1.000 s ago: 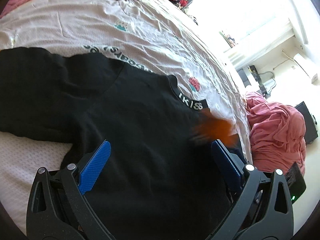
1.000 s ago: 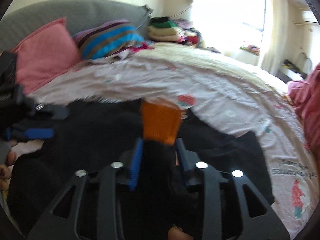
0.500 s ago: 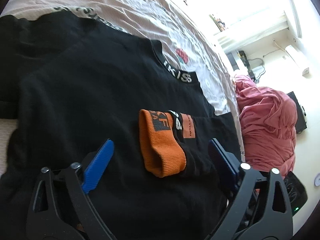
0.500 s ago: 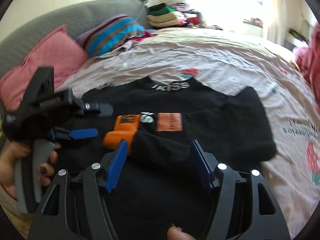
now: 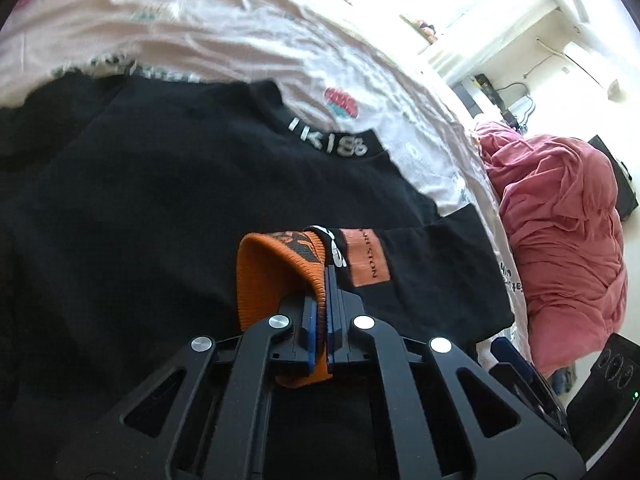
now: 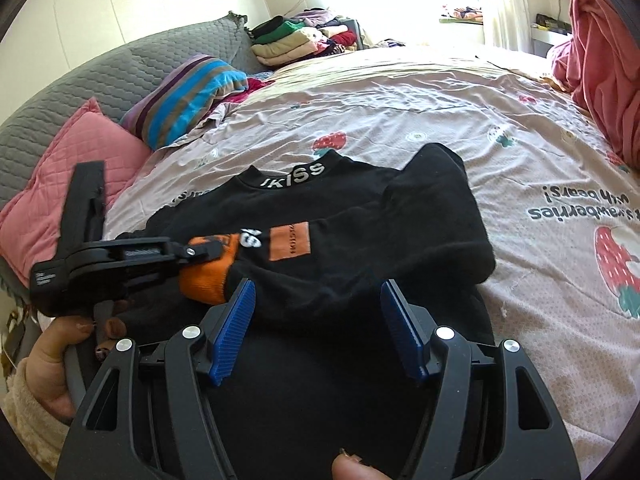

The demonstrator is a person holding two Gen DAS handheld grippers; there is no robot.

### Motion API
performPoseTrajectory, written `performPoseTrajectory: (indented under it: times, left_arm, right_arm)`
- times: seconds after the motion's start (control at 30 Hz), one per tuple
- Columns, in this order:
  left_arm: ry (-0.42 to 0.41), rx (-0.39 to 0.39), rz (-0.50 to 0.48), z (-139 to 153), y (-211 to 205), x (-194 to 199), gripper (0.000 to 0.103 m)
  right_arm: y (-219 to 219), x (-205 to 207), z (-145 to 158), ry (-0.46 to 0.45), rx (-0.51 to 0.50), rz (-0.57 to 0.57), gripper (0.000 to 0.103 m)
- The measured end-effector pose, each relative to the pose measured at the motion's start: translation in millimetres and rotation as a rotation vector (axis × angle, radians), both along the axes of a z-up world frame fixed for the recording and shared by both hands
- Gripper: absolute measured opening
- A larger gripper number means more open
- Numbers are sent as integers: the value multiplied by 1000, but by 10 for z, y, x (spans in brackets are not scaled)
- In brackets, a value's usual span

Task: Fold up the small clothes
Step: 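Lower the cuff onto the sweatshirt body and open the right gripper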

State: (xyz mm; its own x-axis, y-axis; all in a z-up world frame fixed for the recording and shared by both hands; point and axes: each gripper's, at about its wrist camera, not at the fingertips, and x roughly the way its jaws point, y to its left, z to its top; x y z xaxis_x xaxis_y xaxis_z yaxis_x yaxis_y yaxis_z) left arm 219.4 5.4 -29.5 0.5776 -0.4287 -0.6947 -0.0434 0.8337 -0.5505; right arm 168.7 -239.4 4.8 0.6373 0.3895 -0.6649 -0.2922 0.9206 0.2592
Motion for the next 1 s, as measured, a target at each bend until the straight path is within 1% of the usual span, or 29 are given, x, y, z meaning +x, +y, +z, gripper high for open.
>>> performPoseTrajectory:
  times: [0.13,0.23,0.33,0.4,0.47,0.57,0.8,1.0]
  left_arm:
    - [-68,18,22,209,89,-65,0]
    - [-111,-15,32,411,190,-106,0]
    - [-170,36,56,628,278,-169,0]
    - [-194,32,69,723,364,-214,0]
    - [-210,47,83,781,433,-254,0]
    - [-208,64,91,775,482,-279,0]
    - [-155,63,88,573,535,-293,0]
    - [-170,96,117,627,619,-362,0]
  right_arm:
    - [-54,16,-24,13,8,-15,64]
    - [-76,15,-20,14,6,-21,64]
    - [-94,32,-16,18,7,-34,64]
    - [-99,47,-17,20,5,-41,64]
    - [-104,54,-14,20,3,-47,64]
    - [-73,71,-10,19,-6,-47,64]
    - [1,99,22,9,-22,-42,64]
    - [54,170,60,-3,-42,-39,64]
